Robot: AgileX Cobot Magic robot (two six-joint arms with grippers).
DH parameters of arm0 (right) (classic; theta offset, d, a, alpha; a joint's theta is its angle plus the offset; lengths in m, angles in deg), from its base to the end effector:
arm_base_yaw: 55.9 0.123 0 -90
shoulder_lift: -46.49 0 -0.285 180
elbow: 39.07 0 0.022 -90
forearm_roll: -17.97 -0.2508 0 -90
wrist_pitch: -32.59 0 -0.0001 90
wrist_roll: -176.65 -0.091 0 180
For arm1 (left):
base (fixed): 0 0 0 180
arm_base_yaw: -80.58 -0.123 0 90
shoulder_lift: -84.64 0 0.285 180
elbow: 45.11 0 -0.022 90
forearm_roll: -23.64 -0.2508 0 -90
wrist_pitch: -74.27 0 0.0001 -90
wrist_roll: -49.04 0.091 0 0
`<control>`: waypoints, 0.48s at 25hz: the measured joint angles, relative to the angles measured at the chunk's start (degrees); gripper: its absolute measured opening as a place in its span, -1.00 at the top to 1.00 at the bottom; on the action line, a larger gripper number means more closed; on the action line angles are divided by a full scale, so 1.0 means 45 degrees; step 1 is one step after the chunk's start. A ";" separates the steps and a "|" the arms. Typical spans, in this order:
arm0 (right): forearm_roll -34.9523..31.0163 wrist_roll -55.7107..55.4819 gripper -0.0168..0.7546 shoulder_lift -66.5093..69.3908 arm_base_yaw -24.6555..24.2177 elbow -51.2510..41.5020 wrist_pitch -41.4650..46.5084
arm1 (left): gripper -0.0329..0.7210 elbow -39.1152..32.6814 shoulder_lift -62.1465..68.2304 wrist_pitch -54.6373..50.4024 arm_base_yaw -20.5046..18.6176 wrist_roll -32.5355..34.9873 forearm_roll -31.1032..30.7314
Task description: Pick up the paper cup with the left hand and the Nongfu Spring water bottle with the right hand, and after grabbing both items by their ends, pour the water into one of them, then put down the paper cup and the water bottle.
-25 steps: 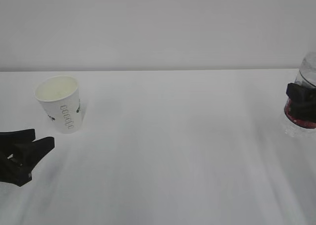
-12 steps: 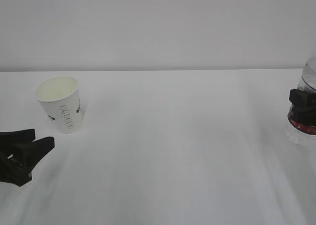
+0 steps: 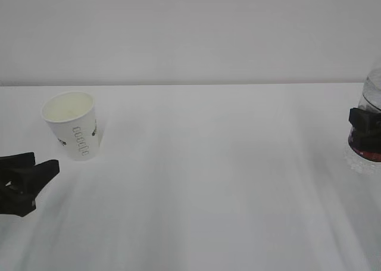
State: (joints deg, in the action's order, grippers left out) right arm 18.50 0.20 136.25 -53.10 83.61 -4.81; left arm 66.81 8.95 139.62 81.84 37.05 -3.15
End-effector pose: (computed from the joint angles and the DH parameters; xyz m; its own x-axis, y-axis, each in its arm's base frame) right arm 0.2389 0.0122 0.1787 -0.3318 -0.0856 -0.9395 -0.0773 0.9950 -0.0633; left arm 0.2028 -0.0417 0.1255 -0.3360 0.0058 -0.9418 0.4053 0.9035 -0.1390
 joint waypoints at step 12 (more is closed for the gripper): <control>0.0000 0.0031 -0.20 0.0000 0.0000 0.0000 0.0000 | -0.62 0.0140 0.1401 0.0058 0.0000 0.0336 0.1566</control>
State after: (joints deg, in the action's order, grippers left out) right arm 18.50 0.34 136.25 -53.10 83.61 -4.81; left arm 67.44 15.26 139.89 81.84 38.56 3.90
